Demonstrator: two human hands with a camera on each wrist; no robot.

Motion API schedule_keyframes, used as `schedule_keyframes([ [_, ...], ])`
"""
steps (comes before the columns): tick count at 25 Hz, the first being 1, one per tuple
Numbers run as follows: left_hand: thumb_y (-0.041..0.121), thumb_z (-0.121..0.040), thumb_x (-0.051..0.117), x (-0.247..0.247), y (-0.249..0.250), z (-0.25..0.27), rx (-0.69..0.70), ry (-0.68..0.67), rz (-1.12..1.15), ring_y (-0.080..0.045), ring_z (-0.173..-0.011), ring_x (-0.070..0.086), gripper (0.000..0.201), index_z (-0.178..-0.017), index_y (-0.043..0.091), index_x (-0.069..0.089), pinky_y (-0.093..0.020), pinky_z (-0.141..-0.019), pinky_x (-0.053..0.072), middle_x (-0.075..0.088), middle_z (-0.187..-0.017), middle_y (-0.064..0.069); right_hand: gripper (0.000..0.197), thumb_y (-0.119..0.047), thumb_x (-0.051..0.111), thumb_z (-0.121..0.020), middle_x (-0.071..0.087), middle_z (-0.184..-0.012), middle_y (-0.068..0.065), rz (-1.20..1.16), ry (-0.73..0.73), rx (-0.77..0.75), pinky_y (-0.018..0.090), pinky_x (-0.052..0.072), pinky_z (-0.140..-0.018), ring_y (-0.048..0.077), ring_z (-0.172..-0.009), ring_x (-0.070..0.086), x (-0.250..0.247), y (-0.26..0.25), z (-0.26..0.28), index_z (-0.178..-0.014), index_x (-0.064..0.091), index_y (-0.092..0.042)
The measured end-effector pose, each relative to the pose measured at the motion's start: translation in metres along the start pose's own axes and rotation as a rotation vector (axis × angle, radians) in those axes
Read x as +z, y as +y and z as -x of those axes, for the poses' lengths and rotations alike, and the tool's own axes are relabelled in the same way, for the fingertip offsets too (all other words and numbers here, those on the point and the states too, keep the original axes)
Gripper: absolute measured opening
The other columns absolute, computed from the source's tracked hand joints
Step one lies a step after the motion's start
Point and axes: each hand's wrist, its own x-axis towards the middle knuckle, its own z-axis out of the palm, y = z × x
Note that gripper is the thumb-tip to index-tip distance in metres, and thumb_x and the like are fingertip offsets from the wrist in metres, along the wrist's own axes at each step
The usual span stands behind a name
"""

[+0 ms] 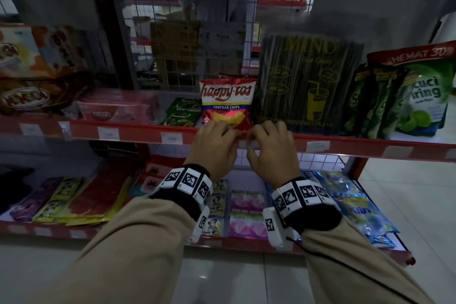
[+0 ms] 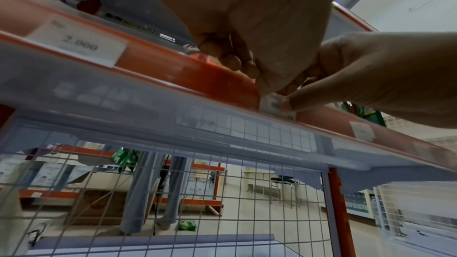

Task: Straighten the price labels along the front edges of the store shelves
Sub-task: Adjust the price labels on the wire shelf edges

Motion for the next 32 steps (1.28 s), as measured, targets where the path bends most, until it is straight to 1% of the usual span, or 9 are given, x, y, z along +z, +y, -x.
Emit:
schedule_keyframes([
  [4,0.016,-0.085,0.056,0.003,-0.001,0.002,0.012,-0.001,0.003,-0.031,-0.09,0.05,0.018,-0.099,0.01,0.065,-0.043,-0.074,0.04,0.056,-0.095,-0.01,0.024,-0.017,0.065,-0.079,0.062,-0.095,0.005,-0.018,0.041,-0.029,0.043,0.046,-0.072,0.028,-0.088,0.049,-0.003,0.001,0.005,-0.102,0.064,-0.013],
  [9,0.019,-0.083,0.059,0.001,-0.005,0.008,0.048,0.048,-0.006,-0.03,-0.089,0.049,0.016,-0.097,0.014,0.065,-0.037,-0.075,0.034,0.055,-0.095,-0.008,0.018,-0.027,0.06,-0.084,0.049,-0.102,0.006,0.04,-0.112,0.049,0.04,0.042,-0.078,0.027,-0.097,0.044,-0.007,-0.001,-0.004,-0.099,0.061,-0.016],
  [15,0.019,-0.085,0.058,-0.006,-0.017,-0.001,0.036,0.027,0.095,-0.027,-0.077,0.051,0.015,-0.096,0.011,0.066,-0.031,-0.067,0.031,0.055,-0.088,-0.008,0.016,-0.031,0.066,-0.086,0.049,-0.102,0.002,-0.19,-0.145,0.168,0.043,0.045,-0.088,0.022,-0.102,0.046,-0.014,0.002,-0.014,-0.093,0.068,-0.017],
  [18,0.017,-0.087,0.055,-0.009,-0.024,-0.001,0.053,-0.001,0.165,-0.028,-0.079,0.053,0.018,-0.101,0.009,0.065,-0.032,-0.067,0.037,0.058,-0.092,-0.009,0.008,-0.025,0.068,-0.085,0.049,-0.099,-0.001,-0.274,-0.142,0.215,0.039,0.046,-0.089,0.019,-0.1,0.048,-0.017,0.001,-0.016,-0.087,0.067,-0.018],
  [21,0.017,-0.09,0.052,-0.009,-0.029,-0.001,0.05,-0.03,0.248,-0.026,-0.083,0.052,0.02,-0.106,0.01,0.064,-0.032,-0.07,0.041,0.057,-0.099,-0.007,0.005,-0.018,0.067,-0.086,0.06,-0.089,-0.004,-0.423,-0.049,0.245,0.034,0.05,-0.082,0.015,-0.091,0.057,-0.022,-0.001,-0.02,-0.085,0.064,-0.021],
  [24,0.016,-0.096,0.047,-0.006,-0.033,0.001,0.01,-0.023,0.368,-0.025,-0.093,0.054,0.023,-0.114,0.011,0.062,-0.036,-0.077,0.046,0.058,-0.109,-0.007,0.015,-0.01,0.066,-0.086,0.065,-0.086,-0.006,-0.724,0.108,0.34,0.021,0.053,-0.071,0.003,-0.08,0.062,-0.023,-0.01,-0.024,-0.094,0.06,-0.021],
  [26,0.02,-0.099,0.044,-0.004,-0.034,0.002,-0.017,0.006,0.433,-0.024,-0.099,0.054,0.027,-0.119,0.012,0.059,-0.033,-0.081,0.045,0.059,-0.111,-0.006,0.024,-0.003,0.067,-0.085,0.065,-0.092,-0.003,-0.908,0.102,0.391,0.017,0.054,-0.071,0.001,-0.08,0.064,-0.018,-0.018,-0.023,-0.103,0.059,-0.017],
  [30,0.038,-0.097,0.046,-0.002,-0.033,0.0,-0.088,0.033,0.508,-0.015,-0.092,0.055,0.035,-0.119,0.014,0.058,-0.027,-0.076,0.045,0.06,-0.108,-0.003,0.023,-0.002,0.067,-0.084,0.066,-0.099,0.01,-1.143,0.012,0.428,0.033,0.058,-0.078,0.02,-0.092,0.068,-0.007,-0.03,-0.017,-0.105,0.059,-0.009],
  [32,0.032,-0.096,0.051,0.0,-0.031,0.001,-0.067,0.084,0.487,-0.012,-0.083,0.051,0.025,-0.108,0.012,0.061,-0.028,-0.071,0.044,0.059,-0.099,-0.002,0.018,-0.006,0.067,-0.085,0.067,-0.097,0.01,-1.11,-0.004,0.39,0.041,0.058,-0.079,0.024,-0.092,0.067,-0.004,-0.033,-0.015,-0.101,0.06,-0.01],
])
